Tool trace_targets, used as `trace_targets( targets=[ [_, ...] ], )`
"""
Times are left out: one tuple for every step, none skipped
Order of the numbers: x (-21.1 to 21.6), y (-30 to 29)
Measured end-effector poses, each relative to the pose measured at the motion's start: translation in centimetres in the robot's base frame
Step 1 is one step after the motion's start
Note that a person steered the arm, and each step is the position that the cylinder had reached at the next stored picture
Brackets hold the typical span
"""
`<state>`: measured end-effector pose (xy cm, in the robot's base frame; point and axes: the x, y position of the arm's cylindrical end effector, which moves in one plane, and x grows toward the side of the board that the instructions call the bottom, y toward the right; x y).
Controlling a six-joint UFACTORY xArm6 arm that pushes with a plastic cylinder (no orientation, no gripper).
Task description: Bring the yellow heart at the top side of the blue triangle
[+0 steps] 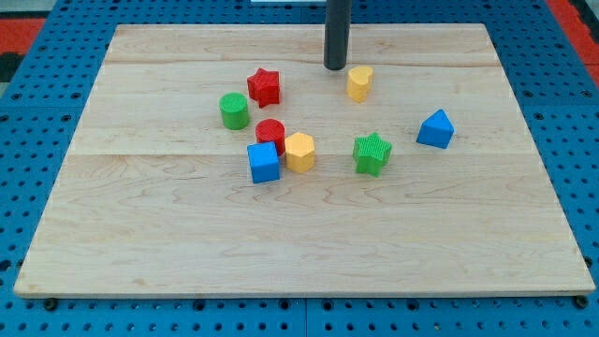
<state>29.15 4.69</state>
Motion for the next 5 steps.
trace_targets(
  targets=[
    [4.8,0.1],
    [6.1,3.9],
    [4.5,2.2],
    [3.1,-1.3],
    [0.5,1.8]
  ],
)
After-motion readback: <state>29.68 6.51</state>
